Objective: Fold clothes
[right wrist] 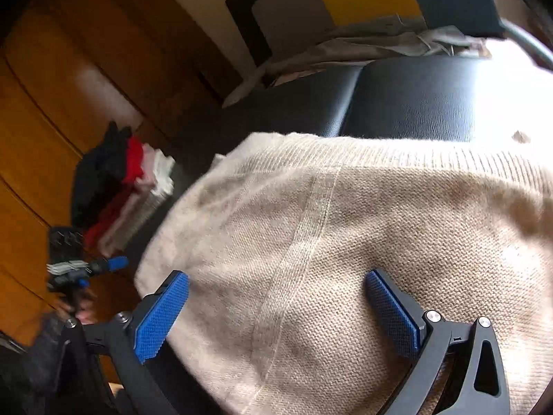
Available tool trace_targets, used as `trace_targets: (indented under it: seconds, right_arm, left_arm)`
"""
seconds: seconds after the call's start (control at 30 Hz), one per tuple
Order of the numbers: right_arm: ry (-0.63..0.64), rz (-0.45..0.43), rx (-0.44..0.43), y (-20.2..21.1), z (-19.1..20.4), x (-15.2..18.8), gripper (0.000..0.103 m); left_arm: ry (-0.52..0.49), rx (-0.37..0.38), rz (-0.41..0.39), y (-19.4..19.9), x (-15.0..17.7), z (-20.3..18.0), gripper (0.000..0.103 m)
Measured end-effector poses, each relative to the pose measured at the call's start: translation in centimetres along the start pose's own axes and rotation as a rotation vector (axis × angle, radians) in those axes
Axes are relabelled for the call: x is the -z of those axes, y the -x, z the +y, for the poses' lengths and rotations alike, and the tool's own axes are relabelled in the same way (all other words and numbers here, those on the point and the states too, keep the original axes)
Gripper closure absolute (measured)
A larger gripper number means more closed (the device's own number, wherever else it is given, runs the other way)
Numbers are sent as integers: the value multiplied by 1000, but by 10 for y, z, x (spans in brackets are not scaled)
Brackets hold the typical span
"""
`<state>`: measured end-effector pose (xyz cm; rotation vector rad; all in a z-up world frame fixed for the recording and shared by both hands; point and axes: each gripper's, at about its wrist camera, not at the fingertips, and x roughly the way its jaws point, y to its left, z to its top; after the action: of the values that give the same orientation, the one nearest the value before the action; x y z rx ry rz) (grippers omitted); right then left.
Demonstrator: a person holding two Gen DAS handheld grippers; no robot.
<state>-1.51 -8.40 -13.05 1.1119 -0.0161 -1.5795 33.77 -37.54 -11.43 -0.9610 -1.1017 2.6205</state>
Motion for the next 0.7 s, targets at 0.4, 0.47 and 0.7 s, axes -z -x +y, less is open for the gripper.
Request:
trace_targets:
  seconds: [0.4,0.47,0.7]
  right_arm:
    - [93,-69,-14,0,6,12,0]
    - [113,-83,-12,1,6,14,0]
    - [168,-119,4,-2,8,19,0]
  left_arm:
    - [11,236,310,-75,-17,-3,58]
    - [20,225,314,-68,-6,-2,58]
    - [20,24,133,-44,-17,-2,56]
